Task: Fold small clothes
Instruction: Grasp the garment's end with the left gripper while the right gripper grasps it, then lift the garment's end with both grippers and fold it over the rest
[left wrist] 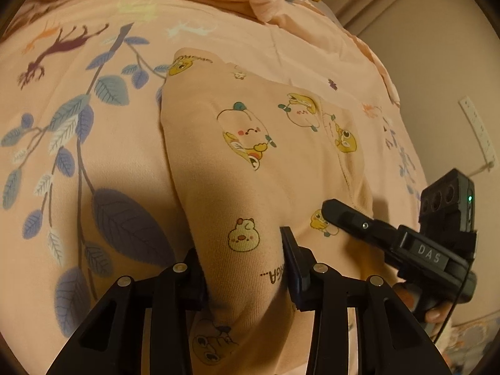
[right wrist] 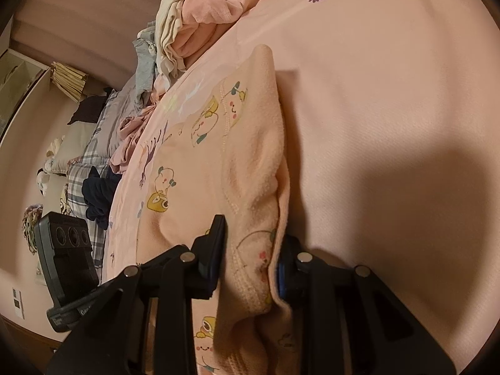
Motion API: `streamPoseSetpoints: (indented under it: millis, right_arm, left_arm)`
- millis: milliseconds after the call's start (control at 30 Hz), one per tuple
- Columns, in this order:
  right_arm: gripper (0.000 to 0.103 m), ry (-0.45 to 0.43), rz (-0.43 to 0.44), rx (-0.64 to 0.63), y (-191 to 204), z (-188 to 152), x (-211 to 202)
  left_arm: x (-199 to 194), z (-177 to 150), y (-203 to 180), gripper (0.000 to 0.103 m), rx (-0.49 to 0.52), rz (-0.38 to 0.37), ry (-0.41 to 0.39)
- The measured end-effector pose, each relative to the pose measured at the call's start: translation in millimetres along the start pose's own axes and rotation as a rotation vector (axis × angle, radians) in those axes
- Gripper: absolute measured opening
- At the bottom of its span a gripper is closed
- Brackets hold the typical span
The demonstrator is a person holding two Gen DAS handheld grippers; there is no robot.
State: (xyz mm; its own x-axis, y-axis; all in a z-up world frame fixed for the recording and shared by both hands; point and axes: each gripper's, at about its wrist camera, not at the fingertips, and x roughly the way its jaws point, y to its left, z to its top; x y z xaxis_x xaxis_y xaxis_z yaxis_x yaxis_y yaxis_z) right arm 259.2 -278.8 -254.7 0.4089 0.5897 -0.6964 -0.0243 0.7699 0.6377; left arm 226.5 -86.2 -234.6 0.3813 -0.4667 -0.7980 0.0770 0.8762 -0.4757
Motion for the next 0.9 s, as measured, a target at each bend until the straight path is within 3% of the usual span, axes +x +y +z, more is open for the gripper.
streamPoseSetpoints:
  millis: [300,433,533,700,900]
  right_arm:
    - [0.025,-0.028,-0.033,-0.061,10,-5,0]
    - [0.024,-0.025,0.002,0.008,11,-3,-7]
    - [0.024,-0.05,0.018,-0.032,33,-4,-24]
    - [0.024,-0.173,0.073,-0.172,96,-5,-73]
    - [0.023,-0.262,0.114,-0.317,164,-4,-105]
  left_arm:
    - [8,7,-9,0.037,0.025,-0.022,-0.003]
    - [-10,10,-9,0.029,0.06,-0.062,-0.009]
    - [-43,13,-19,0.027,0.122,-0.073,-0.076]
    - [-114,21,-29,0.027,0.167,-0.125,-0.201]
    - [-177,16,-44,0.027,0.235,-0.082,-0.368]
